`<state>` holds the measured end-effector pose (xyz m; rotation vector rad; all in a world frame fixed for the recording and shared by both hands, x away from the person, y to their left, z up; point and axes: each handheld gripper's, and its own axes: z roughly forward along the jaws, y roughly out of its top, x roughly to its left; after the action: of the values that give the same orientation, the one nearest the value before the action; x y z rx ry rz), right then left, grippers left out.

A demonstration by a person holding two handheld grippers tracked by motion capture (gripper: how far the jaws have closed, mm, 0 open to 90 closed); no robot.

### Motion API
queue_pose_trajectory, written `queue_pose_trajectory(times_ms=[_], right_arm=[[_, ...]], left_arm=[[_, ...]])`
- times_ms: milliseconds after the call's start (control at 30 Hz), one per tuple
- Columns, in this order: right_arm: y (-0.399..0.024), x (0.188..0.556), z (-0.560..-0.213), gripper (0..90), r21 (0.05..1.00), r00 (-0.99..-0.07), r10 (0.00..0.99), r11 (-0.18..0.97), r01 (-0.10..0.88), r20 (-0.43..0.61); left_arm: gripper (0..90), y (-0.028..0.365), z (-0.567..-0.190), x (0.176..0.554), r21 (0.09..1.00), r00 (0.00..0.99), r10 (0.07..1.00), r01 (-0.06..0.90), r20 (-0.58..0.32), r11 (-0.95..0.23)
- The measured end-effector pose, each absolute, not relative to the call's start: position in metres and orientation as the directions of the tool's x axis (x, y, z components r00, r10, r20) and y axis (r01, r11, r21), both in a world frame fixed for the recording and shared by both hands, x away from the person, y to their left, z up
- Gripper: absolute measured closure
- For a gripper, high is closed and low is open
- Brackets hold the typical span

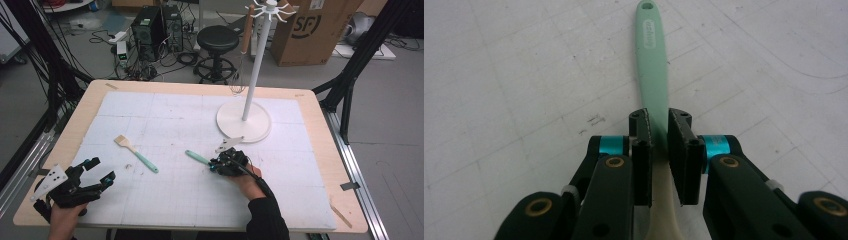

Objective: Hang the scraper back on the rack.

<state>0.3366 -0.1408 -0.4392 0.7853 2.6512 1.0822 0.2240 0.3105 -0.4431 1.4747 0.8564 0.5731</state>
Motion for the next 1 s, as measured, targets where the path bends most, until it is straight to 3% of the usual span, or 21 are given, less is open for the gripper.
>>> queue_pose_trajectory(times_ms=[400,567,1000], right_arm=[[-0.154,0.322,-0.416,80.7,0.784,-0.844,0.531,0.488,0.383,0.081],[-0.157,0.307,-0.399,80.5,0.849,-0.861,0.501,0.416,0.324,0.083],[-0.142,0.281,-0.37,80.4,0.942,-0.911,0.406,0.276,0.193,0.068]], left_arm=[[19.5,0.304,-0.436,0.224,0.984,0.619,0.77,0.166,-0.154,0.064],[24.7,0.295,-0.42,0.228,0.981,0.659,0.728,0.165,-0.19,0.107],[28.5,0.225,-0.367,0.253,0.977,0.778,0.595,0.201,-0.203,0.071]])
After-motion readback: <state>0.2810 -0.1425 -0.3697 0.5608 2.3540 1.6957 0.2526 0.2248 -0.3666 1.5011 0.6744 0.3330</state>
